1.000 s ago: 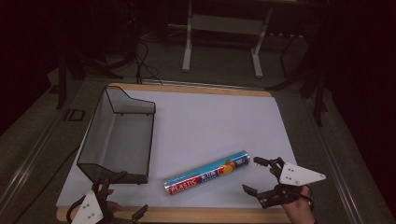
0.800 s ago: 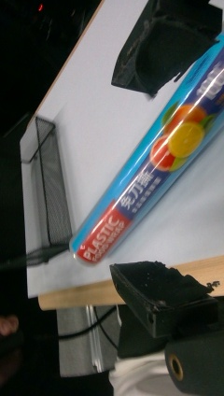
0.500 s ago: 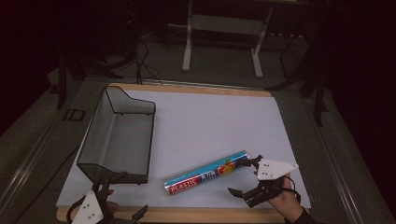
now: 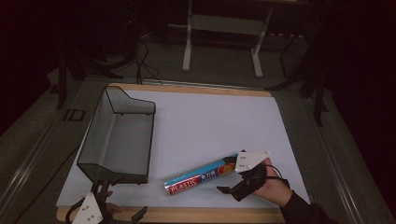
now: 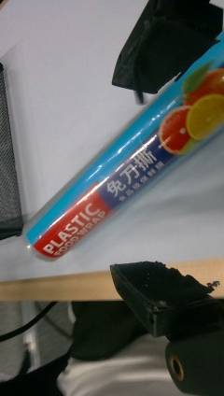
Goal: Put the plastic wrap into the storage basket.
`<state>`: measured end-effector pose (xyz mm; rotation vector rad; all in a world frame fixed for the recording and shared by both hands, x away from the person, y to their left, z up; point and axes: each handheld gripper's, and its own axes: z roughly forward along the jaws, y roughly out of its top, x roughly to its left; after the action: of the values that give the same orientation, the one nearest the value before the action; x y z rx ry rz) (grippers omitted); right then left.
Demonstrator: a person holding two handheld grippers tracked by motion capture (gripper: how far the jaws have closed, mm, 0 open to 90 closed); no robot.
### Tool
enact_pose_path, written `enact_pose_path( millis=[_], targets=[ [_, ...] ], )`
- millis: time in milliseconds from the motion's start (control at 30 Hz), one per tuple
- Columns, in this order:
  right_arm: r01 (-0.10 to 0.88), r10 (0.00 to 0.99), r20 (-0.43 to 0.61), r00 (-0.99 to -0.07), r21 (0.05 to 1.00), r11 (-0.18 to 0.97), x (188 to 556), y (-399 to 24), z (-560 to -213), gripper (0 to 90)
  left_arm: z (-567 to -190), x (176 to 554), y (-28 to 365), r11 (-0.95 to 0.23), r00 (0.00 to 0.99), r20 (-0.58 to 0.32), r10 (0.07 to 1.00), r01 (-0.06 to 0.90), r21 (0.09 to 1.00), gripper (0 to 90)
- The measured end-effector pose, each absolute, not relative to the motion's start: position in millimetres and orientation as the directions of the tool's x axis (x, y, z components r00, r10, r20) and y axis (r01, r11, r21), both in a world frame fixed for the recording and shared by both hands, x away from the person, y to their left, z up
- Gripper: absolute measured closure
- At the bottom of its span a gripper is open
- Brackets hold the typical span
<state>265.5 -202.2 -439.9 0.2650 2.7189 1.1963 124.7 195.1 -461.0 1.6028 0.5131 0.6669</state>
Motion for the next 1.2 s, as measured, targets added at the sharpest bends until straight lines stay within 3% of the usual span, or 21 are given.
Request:
enact_pose_path(
  millis=[600,1200],
  targets=[
    [-0.075,-0.011,-0.126,-0.992,0.515,0.854,291.1,-143.3,-441.3,12.3,-461.9,111.1,197.2,-0.153,0.686,0.135,0.715,-0.035,0.988,0.6],
    [-0.26,-0.234,-0.143,-0.962,0.204,0.944,309.9,-103.0,-463.6,14.2,-462.6,101.3,201.9,-0.155,0.646,0.135,0.751,-0.026,0.988,0.6]
  ],
)
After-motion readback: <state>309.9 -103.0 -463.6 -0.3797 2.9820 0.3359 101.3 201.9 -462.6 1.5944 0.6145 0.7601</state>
